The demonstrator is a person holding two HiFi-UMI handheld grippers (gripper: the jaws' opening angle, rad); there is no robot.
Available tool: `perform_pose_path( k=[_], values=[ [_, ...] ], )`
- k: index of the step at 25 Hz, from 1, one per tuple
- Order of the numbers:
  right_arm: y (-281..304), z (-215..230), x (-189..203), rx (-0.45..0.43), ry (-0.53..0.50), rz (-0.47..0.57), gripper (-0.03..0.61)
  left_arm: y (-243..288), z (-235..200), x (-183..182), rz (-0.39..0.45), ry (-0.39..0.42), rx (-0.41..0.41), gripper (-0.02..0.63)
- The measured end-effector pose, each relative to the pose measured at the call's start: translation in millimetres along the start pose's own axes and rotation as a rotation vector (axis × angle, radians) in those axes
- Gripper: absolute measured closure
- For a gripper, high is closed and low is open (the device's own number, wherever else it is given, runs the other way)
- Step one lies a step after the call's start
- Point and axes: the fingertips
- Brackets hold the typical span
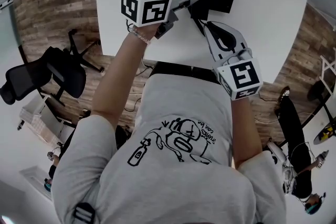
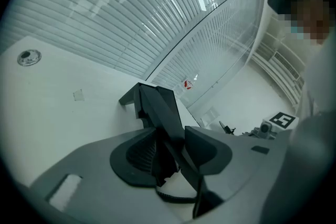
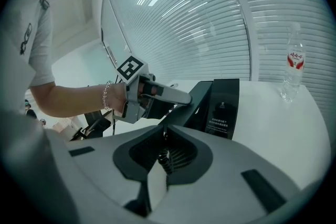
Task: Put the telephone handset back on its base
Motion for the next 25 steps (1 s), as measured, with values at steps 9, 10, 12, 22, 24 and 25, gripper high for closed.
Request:
perform_pose_path(
  k=[9, 10, 12, 22, 24, 25],
  values=[
    [9, 5, 2, 0.019, 0.009, -0.01, 0.56, -9, -5, -5, -0.028, 0.175, -0.126, 0.448],
    [10, 6, 3, 0.021, 0.009, -0.013, 0.56, -8, -6, -5, -0.029, 0.187, -0.135, 0.448],
    [13, 7, 6, 0.024, 0.009, -0.021, 0.56, -7, -7, -3, -0.029, 0.201, -0.147, 0.449],
    [29, 21, 25, 0.05, 0.022, -0.048, 0.56, 1, -16, 5, -0.046, 0.256, -0.204, 0.449],
    [32, 24, 28, 0.057, 0.023, -0.048, 0.561, 3, -18, 6, -0.048, 0.274, -0.22, 0.449],
    [34, 26, 29, 0.061, 0.025, -0.046, 0.561, 3, -19, 6, -0.048, 0.282, -0.229, 0.449]
  ],
)
Point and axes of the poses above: the fingertips, and each gripper's own axes: y forward along the fingers, z to its right, x out of its underside, and after that the axes turned 8 degrees about x, right-handed
